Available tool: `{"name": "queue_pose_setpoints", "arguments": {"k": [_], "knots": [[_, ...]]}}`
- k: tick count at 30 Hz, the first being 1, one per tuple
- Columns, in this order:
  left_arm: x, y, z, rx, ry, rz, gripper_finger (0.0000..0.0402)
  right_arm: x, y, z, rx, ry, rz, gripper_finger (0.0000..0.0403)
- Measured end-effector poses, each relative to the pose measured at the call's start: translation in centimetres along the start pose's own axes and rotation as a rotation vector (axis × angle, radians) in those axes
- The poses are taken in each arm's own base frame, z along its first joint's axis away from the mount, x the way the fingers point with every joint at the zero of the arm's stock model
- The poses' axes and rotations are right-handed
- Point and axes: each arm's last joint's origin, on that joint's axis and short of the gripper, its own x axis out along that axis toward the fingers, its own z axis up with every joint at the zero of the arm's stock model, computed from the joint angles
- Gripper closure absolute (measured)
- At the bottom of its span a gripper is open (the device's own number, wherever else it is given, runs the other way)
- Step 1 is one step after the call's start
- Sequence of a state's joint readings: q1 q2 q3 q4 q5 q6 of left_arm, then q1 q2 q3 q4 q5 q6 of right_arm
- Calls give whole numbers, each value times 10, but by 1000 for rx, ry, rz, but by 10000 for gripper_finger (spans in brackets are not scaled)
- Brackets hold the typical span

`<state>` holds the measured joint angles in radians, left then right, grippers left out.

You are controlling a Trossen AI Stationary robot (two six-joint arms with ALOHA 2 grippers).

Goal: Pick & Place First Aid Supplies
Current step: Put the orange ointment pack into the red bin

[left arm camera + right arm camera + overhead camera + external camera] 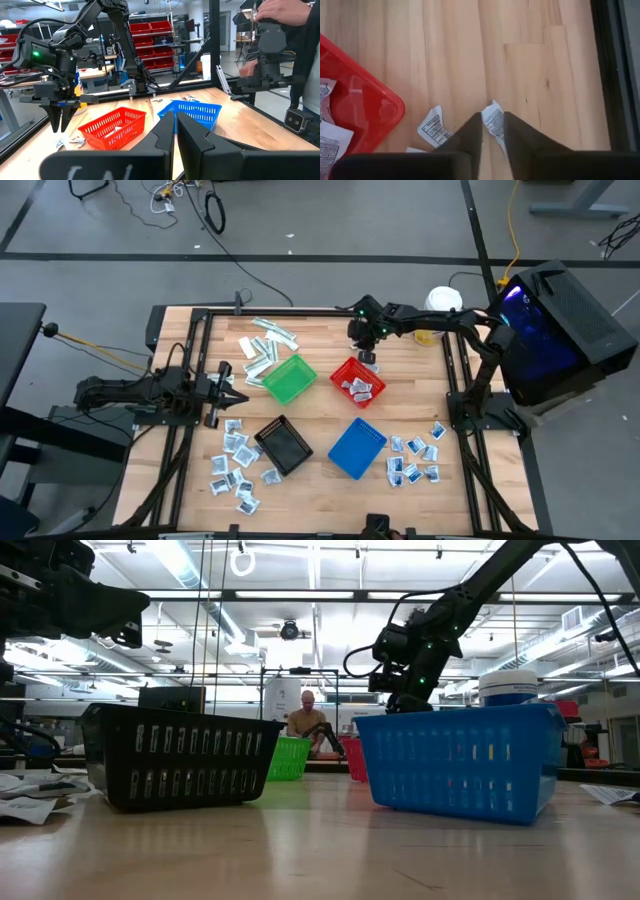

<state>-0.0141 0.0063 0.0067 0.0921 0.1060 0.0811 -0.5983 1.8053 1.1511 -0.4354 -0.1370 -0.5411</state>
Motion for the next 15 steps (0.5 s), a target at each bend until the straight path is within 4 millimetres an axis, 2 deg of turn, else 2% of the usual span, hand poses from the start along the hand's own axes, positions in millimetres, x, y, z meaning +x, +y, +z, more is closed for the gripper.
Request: {"name": "queue_pose_setpoints", "arguments": {"k": [4, 7, 15], "knots": [[0, 0, 0, 0, 0, 0, 376, 3, 0, 0, -2, 1, 2, 259], [0, 0, 0, 0, -1, 0, 376, 8, -1, -1, -10, 10, -1, 238], [0, 0, 0, 0, -1, 0, 376, 18, -1, -4, -22, 32, -1, 235]]}}
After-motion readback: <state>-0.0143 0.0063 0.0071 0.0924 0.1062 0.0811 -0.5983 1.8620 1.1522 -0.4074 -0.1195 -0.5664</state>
